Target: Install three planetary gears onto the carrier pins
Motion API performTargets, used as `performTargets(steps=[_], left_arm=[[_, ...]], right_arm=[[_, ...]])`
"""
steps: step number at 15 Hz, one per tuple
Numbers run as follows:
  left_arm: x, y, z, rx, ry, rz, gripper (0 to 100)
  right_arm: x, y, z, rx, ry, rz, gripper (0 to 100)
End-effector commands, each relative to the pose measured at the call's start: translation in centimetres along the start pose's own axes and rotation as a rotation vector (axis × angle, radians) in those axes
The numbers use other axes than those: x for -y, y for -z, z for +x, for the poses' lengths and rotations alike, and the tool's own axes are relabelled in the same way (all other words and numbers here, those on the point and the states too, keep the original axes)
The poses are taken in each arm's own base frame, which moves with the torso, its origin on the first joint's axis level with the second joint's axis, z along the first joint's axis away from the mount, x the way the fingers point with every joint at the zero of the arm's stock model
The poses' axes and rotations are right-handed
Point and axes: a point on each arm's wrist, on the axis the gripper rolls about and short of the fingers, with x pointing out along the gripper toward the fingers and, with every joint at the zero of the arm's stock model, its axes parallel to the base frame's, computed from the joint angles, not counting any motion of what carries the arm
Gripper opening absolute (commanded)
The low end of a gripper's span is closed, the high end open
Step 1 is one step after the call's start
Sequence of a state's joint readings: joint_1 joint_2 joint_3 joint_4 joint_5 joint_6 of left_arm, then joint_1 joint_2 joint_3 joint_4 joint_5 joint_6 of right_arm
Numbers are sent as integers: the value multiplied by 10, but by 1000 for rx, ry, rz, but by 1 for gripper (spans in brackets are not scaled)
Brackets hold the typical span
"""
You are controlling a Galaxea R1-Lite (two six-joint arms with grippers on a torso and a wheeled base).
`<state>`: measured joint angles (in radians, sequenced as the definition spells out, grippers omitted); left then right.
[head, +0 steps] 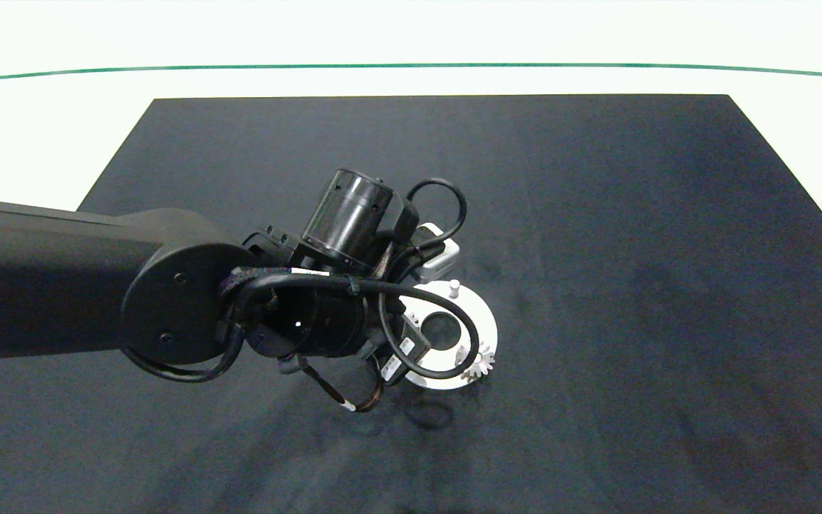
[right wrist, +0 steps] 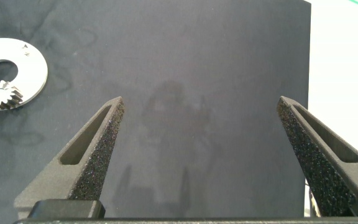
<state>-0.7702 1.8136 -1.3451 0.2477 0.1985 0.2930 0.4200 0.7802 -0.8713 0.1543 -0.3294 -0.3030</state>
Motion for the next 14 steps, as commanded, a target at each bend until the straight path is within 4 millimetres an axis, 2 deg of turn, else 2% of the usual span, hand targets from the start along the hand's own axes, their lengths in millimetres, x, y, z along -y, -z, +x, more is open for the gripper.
performTargets(steps=[1,14], left_arm=[[0,-1,0,2,-3,1,22],[-1,1,-2,-3,-3,-4,22]], right_arm=[[0,0,0,-2,1,-3,100],[0,0,-1,0,2,-2,100]])
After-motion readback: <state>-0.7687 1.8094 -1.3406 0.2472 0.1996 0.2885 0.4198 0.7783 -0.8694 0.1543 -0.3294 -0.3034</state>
